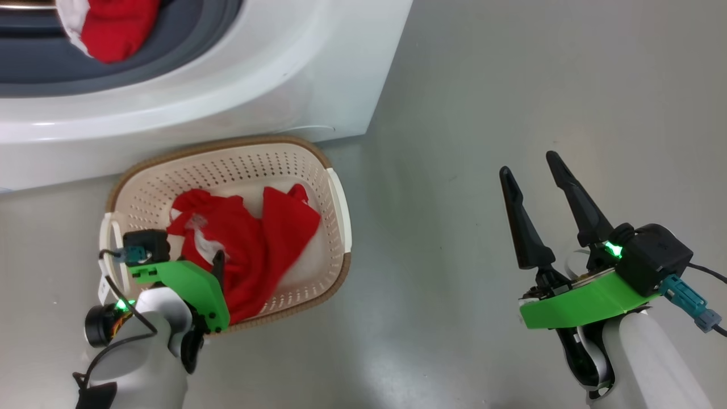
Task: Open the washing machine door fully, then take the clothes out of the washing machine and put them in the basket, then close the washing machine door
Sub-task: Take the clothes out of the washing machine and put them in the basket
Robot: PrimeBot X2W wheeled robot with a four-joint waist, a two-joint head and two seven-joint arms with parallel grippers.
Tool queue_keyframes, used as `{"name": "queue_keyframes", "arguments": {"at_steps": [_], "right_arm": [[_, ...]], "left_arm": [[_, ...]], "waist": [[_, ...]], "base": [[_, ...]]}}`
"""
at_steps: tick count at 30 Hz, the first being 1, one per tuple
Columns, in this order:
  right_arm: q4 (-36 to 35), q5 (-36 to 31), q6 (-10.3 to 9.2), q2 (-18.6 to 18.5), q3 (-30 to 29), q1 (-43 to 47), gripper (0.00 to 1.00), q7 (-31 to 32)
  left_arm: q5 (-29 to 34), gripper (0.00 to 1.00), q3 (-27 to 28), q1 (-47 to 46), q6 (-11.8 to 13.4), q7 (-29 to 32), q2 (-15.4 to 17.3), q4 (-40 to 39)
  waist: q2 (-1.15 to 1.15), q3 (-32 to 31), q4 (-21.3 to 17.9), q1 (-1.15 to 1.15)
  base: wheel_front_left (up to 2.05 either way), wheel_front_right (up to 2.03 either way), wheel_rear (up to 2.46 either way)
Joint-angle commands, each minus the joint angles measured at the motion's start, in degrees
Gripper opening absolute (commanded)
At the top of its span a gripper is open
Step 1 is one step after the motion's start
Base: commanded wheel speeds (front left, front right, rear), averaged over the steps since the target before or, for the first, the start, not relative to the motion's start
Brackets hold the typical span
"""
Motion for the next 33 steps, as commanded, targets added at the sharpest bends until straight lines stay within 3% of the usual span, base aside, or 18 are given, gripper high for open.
{"name": "queue_keyframes", "arguments": {"at_steps": [1,6,16,24,33], "right_arm": [[-1.08,-0.34,0.28,-0.07,0.84,-0.06,1.00,-0.36],[-0.63,-1.02,0.28,-0.07,0.24,0.40,1.00,-0.36],[0.52,-3.18,0.28,-0.07,-1.78,1.77,1.00,-0.36],[1.21,-2.09,0.28,-0.07,-2.87,3.32,1.00,-0.36],[1.89,-4.30,0.28,-0.07,-3.49,5.31,1.00,-0.36]], "left_arm": [[-0.34,1.00,0.97,0.19,-0.33,-1.48,1.30,-0.52],[-1.04,1.00,1.26,0.64,-0.46,-6.82,0.86,-1.04],[-1.07,1.00,1.98,3.93,0.00,-11.24,0.64,-6.68],[1.66,1.00,6.61,13.52,2.54,-11.32,1.03,-27.08],[4.76,1.00,9.25,23.13,3.53,-11.33,0.14,-43.83]], "waist": [[0.00,-0.97,0.62,0.00],[0.00,-3.00,1.61,0.00],[0.00,-7.93,4.09,0.00],[0.00,-13.32,5.77,0.00],[0.00,-18.58,6.07,0.00]], "base": [[0.00,0.00,0.00],[0.00,0.00,0.00],[0.00,0.00,0.00],[0.00,0.00,0.00],[0.00,0.00,0.00]]}}
